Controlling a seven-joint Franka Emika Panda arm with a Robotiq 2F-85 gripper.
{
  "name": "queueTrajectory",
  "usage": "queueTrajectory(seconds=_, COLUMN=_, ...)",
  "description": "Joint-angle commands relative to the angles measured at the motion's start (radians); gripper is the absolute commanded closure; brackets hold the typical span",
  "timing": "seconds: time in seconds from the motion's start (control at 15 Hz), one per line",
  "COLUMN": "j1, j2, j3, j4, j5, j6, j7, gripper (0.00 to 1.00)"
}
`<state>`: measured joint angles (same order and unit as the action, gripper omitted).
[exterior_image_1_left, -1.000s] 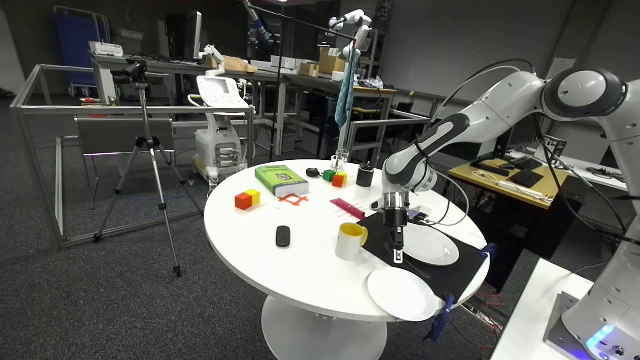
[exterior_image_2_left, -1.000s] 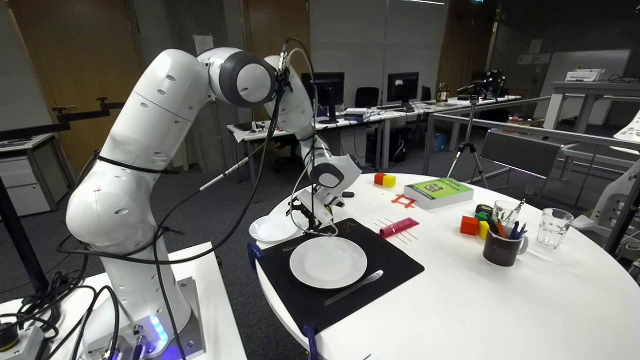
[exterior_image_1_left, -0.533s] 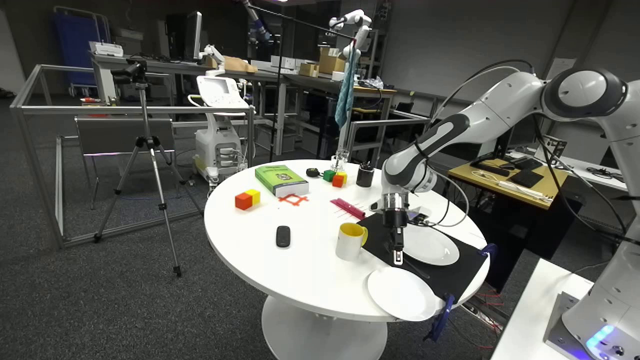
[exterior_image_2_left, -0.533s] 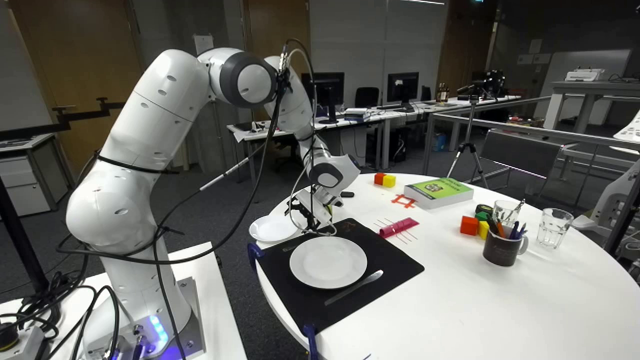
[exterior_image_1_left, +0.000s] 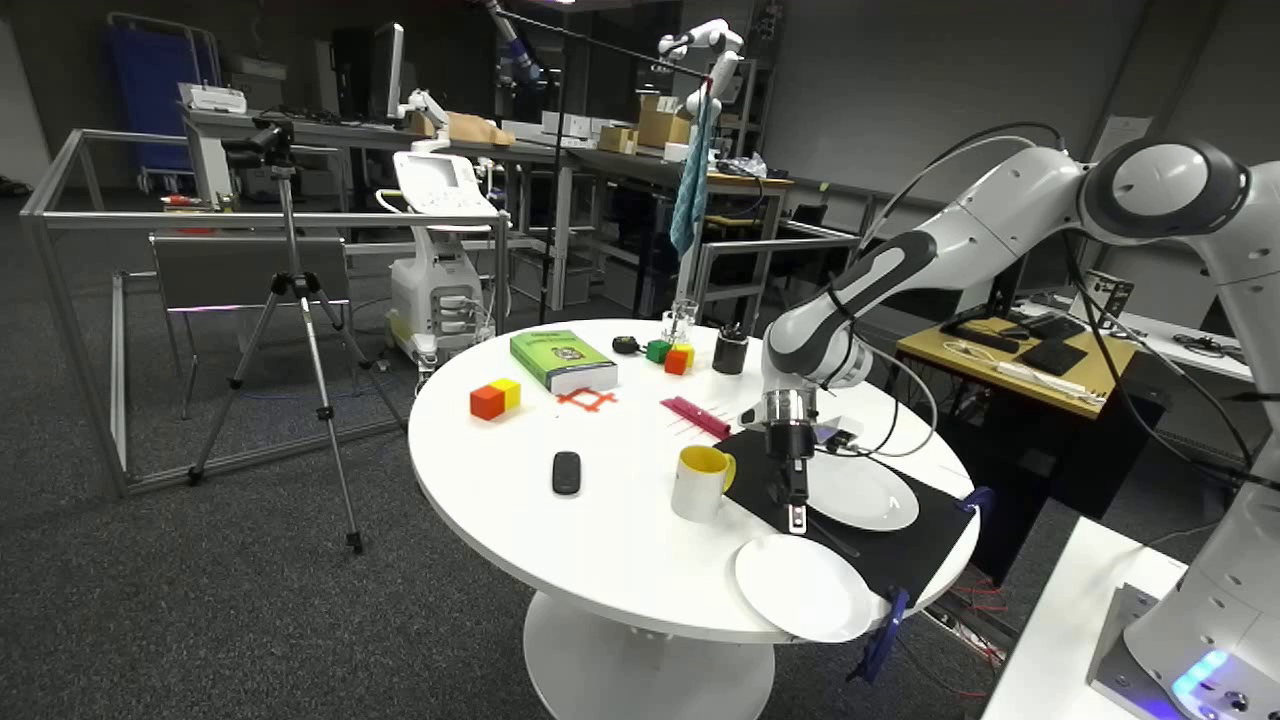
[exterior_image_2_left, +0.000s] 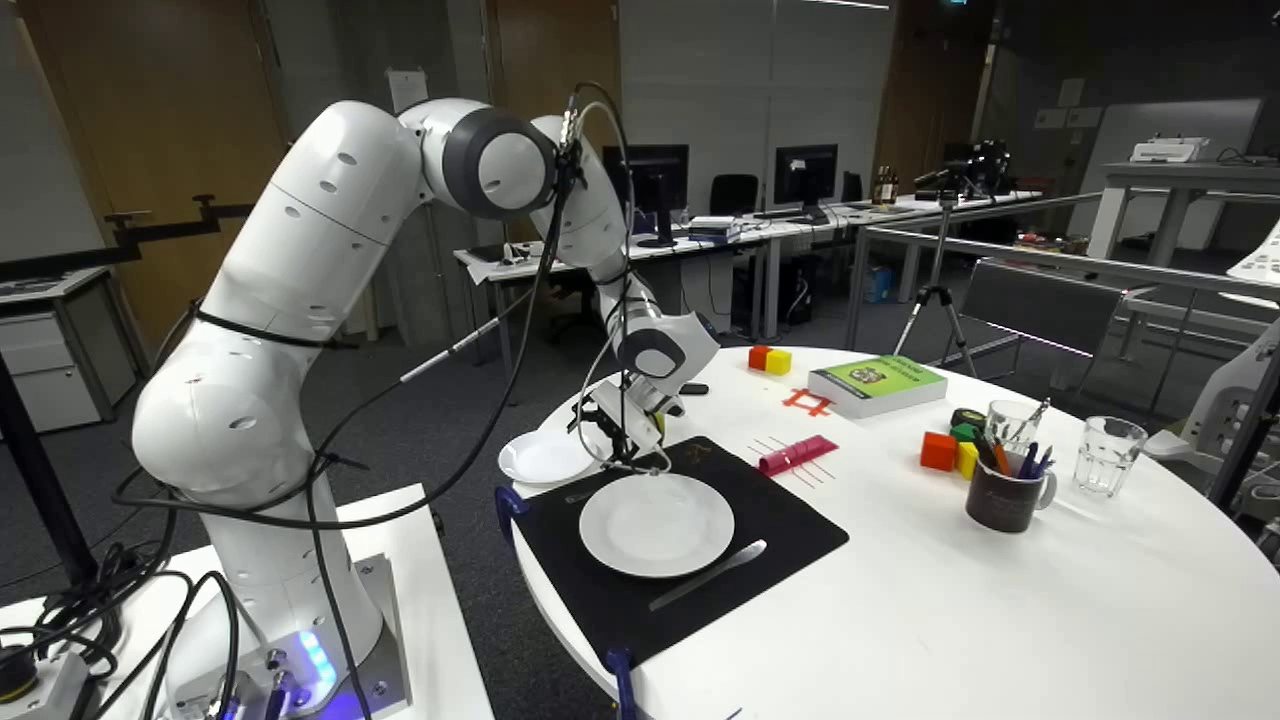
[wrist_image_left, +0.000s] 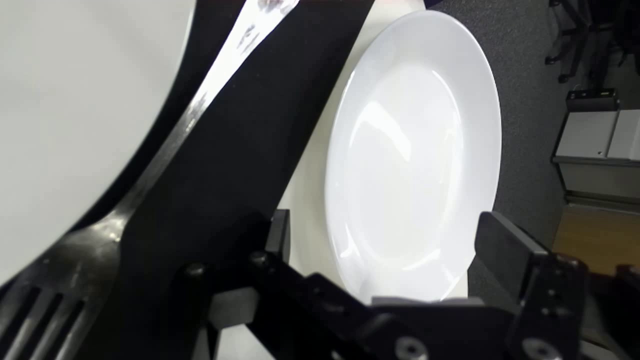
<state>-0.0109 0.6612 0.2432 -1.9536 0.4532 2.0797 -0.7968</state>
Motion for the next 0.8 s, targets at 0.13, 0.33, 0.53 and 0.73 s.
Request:
queueTrajectory(seconds=0.13, j1=-0.013, j2=0.040, j3=0.014, j4=0.054, j5=-0.011, j6=-0.061, j7=0.014, gripper=0.00)
queueTrajectory(seconds=0.33, j1=-0.013, j2=0.048, j3=0.014, j4=0.069, j5=-0.010, j6=-0.083, j7=0.014, gripper=0.00)
queueTrajectory(seconds=0.53, j1=-0.012, j2=0.059, j3=0.015, j4=0.083, j5=-0.009, j6=-0.097, j7=0.013, gripper=0.00)
queueTrajectory(seconds=0.73, j1=-0.011, j2=0.068, j3=0.017, j4=0.092, j5=-0.010, j6=-0.105, j7=0.013, gripper=0.00)
